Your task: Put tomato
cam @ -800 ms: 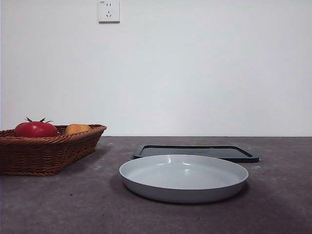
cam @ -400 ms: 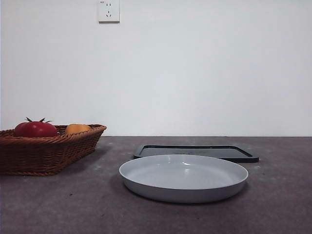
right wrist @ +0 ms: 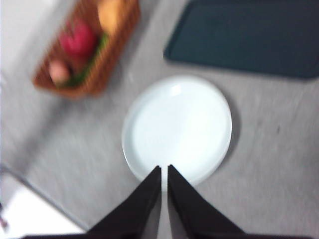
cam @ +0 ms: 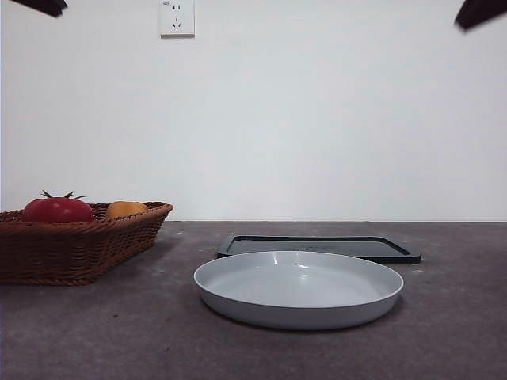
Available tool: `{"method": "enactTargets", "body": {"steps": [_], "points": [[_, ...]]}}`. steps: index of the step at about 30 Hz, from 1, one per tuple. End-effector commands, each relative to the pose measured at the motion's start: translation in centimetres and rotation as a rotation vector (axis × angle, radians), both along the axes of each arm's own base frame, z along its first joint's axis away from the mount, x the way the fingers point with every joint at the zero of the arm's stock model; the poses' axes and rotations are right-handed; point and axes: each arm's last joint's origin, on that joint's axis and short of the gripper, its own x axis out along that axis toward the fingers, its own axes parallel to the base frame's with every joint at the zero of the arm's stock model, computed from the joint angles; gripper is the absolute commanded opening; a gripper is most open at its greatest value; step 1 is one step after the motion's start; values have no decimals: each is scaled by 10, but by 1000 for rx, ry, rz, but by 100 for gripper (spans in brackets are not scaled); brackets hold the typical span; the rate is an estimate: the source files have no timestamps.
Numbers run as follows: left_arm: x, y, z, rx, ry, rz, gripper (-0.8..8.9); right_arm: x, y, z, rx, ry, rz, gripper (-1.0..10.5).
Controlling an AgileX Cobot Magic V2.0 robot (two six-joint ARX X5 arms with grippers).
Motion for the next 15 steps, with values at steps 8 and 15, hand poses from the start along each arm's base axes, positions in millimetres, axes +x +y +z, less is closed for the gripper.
{"method": "enactTargets", "body": {"steps": [8,15], "points": [[1,-8,-1,64,-39,-121,25,3,28,-12,-97,45,192,11],[0,-8,-2,66,-30,-121,455,3,29,-12,-92,53,187,185]]}}
